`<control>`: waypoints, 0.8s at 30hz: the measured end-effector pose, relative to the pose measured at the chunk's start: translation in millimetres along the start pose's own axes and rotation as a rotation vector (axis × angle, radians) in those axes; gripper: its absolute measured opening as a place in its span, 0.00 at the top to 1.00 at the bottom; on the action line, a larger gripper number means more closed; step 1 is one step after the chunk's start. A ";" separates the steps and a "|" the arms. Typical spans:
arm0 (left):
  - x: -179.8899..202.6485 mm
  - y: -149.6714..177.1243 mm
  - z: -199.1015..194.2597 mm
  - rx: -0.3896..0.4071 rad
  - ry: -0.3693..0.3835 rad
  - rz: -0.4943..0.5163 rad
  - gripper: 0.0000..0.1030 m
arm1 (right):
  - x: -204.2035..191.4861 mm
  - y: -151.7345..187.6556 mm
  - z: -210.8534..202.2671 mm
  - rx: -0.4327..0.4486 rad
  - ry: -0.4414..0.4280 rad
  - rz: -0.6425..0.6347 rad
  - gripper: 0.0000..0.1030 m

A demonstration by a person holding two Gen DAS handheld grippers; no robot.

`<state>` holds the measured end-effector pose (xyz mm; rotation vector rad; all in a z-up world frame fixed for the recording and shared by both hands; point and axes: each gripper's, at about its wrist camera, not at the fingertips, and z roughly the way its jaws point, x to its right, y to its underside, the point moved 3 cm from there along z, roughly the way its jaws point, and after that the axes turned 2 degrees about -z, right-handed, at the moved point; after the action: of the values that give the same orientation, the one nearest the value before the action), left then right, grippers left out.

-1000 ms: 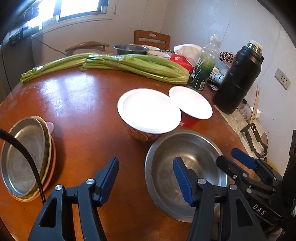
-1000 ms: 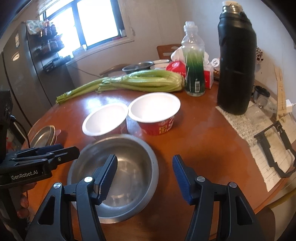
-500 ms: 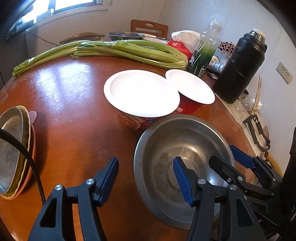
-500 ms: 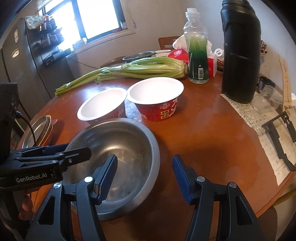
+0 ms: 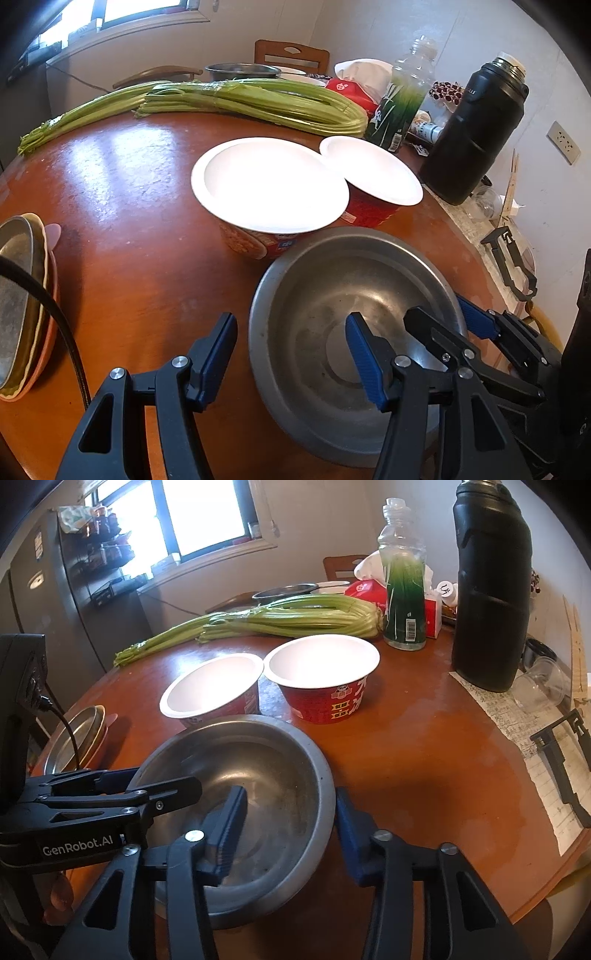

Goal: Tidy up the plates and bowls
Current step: 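Lift the steel bowl off the table with the left tool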

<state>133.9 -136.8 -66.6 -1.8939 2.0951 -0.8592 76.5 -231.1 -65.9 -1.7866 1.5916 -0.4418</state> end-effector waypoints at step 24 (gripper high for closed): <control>-13.5 10.8 -33.4 0.018 -0.001 0.017 0.45 | -29.9 -0.8 -20.0 0.016 -0.043 -0.049 0.61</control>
<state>110.2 -114.1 -48.3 -1.8642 2.0925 -0.8704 58.2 -207.7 -45.6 -1.8147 1.5131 -0.4345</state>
